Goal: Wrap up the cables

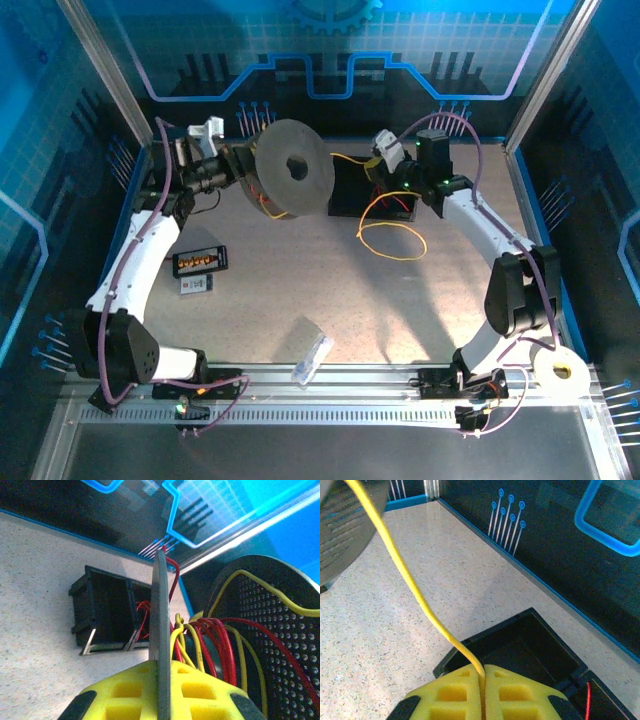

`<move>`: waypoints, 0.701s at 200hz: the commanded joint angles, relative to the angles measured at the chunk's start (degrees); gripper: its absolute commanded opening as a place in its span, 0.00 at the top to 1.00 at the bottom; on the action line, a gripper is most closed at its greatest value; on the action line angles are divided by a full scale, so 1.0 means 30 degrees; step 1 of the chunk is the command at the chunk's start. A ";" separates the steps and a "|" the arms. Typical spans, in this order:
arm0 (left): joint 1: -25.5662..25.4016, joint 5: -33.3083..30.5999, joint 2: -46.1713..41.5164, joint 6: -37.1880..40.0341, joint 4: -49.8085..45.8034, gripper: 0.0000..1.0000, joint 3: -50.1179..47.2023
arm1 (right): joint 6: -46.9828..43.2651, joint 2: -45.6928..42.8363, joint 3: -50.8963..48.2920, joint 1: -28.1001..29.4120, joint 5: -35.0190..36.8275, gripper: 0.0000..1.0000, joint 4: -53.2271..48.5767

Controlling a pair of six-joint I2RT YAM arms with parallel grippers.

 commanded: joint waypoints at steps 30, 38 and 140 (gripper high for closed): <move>0.1101 -0.3347 0.0694 -0.6240 0.6306 1.00 0.1181 | -0.0905 0.0055 -0.2282 0.1488 0.1401 1.00 0.0327; 0.1072 -0.3995 0.0869 -0.6335 0.6276 1.00 0.1174 | -0.1091 -0.0091 -0.2692 0.1896 0.1391 1.00 0.0648; -0.2990 -1.3117 0.2965 -0.1417 0.5654 1.00 0.0738 | -0.1451 -0.1280 -0.3168 0.7740 0.0081 1.00 0.4059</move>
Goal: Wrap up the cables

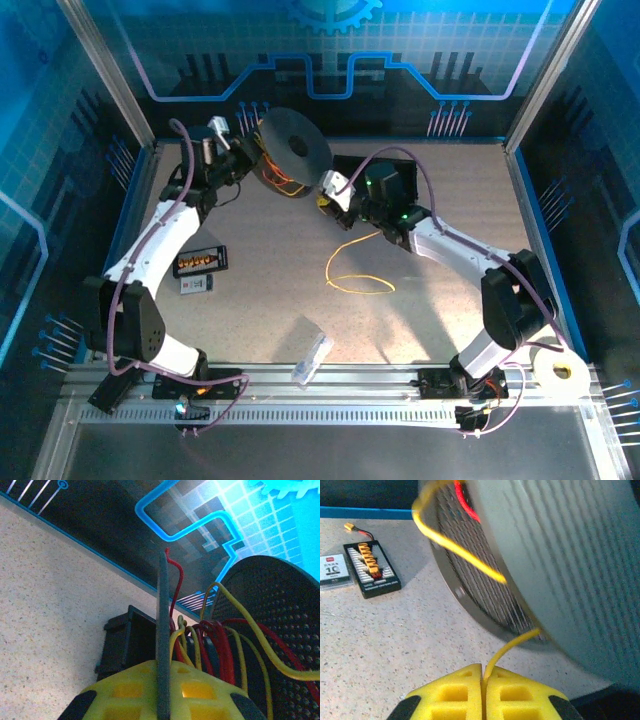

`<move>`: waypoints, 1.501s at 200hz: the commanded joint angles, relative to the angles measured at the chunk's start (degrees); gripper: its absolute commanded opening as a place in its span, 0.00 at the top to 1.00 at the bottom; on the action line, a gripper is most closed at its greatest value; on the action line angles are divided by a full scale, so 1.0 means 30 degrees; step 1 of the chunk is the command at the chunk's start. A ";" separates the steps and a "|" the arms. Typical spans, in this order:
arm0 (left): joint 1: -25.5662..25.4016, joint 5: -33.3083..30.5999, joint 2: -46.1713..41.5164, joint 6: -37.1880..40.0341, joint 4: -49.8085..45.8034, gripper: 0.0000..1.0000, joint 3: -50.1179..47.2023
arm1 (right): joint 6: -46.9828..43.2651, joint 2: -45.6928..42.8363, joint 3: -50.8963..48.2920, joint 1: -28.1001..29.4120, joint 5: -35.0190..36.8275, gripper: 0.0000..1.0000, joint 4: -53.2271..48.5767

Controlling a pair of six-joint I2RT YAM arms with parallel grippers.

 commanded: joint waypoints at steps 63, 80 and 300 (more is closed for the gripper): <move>-0.3310 -0.9454 0.2279 0.4447 0.1539 1.00 0.1757 | 0.3306 -0.0278 0.0781 0.2769 -0.2656 1.00 0.2289; -0.3314 -0.9439 0.1929 0.4271 0.1526 1.00 0.1274 | 0.3684 0.0098 0.0818 0.2542 -0.2122 1.00 0.2281; -0.0706 -0.4768 -0.2740 0.5728 -0.1098 1.00 0.1031 | 1.4322 -0.5296 -0.2524 -0.4986 -0.0782 0.00 -0.4235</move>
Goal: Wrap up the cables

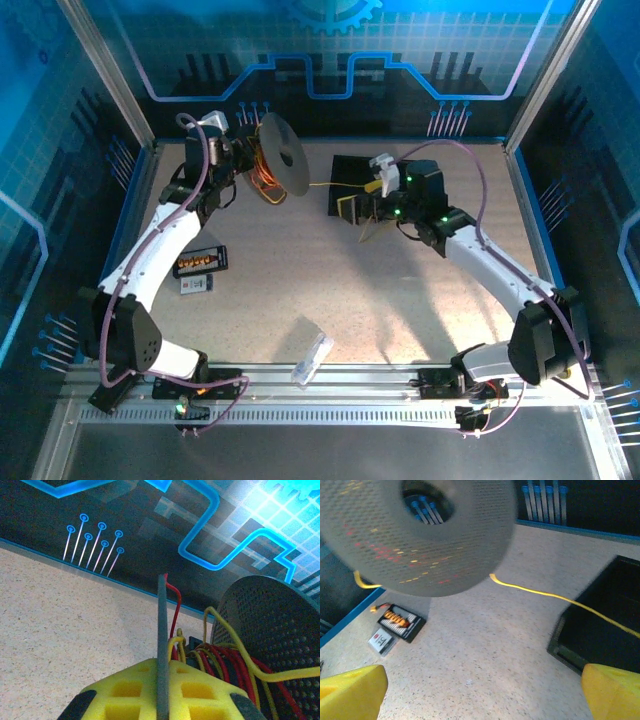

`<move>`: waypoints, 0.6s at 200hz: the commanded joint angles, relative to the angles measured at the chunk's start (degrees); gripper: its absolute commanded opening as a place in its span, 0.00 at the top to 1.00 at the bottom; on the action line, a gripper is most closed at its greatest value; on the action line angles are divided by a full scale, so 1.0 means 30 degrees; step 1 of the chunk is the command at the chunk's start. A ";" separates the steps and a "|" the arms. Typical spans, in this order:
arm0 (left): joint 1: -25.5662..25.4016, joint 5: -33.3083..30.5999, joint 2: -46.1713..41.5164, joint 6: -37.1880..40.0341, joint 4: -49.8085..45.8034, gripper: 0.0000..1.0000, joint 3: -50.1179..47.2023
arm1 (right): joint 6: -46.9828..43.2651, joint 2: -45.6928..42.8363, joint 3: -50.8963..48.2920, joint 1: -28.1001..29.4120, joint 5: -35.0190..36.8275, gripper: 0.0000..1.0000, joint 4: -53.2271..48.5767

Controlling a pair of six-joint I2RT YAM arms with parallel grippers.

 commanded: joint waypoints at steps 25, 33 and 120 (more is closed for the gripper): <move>0.0154 0.1034 -0.1769 0.0071 0.1330 1.00 0.0100 | 0.3355 0.0051 -0.1930 -0.3900 -0.4720 0.18 0.0543; 0.0154 0.1075 -0.1799 0.0039 0.1330 1.00 0.0063 | 0.3279 0.0551 -0.1413 -0.4159 -0.4844 0.28 -0.0444; 0.0096 0.1084 -0.1627 -0.0087 0.1455 1.00 -0.0041 | 0.3567 0.4612 0.0102 -0.3352 -0.3038 0.37 -0.2462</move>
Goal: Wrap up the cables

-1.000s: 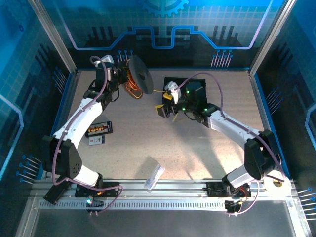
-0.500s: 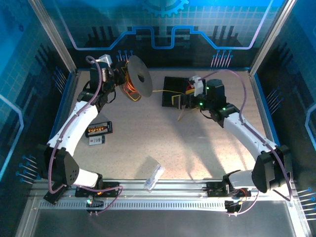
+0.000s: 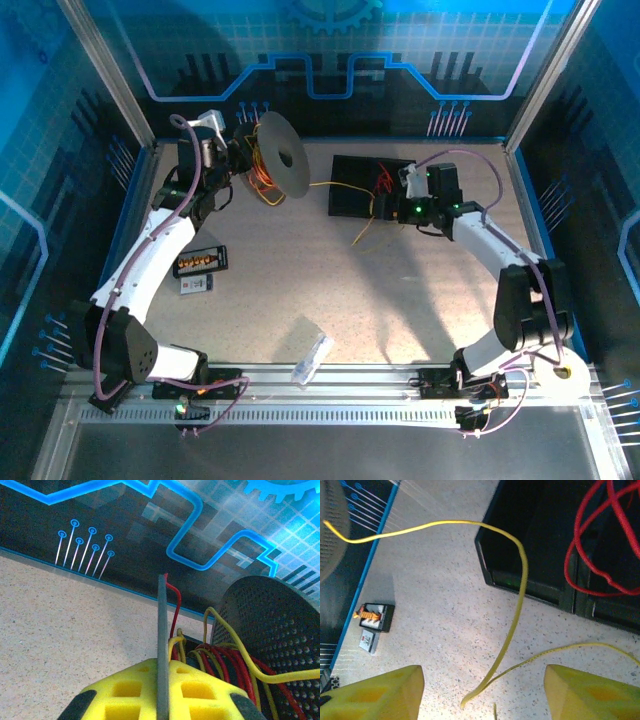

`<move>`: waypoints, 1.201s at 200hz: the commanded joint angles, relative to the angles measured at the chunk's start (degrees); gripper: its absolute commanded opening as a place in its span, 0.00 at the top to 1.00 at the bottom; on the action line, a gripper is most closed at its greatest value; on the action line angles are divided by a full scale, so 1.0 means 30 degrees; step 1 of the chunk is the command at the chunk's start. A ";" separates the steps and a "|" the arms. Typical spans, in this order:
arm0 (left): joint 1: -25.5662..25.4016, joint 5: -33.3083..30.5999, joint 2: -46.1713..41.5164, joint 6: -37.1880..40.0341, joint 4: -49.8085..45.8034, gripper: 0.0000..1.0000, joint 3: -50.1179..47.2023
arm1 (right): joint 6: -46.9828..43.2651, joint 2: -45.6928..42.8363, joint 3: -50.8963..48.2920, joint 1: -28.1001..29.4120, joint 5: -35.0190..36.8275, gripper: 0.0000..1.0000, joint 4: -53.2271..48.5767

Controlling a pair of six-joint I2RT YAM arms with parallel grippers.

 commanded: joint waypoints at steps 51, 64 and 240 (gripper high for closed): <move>0.0084 0.0436 -0.0568 -0.0251 0.1872 1.00 0.0050 | 0.1683 0.2858 0.0951 0.1154 -0.0690 0.60 0.1131; 0.0080 0.0289 -0.0488 -0.0251 0.1974 1.00 0.0020 | 0.1559 0.3153 0.1149 0.1387 -0.0794 0.85 0.0828; -0.0987 -0.5611 0.7156 0.3440 -0.0997 1.00 0.6008 | -1.0487 -0.7689 0.6024 1.2106 0.1431 1.00 -0.3440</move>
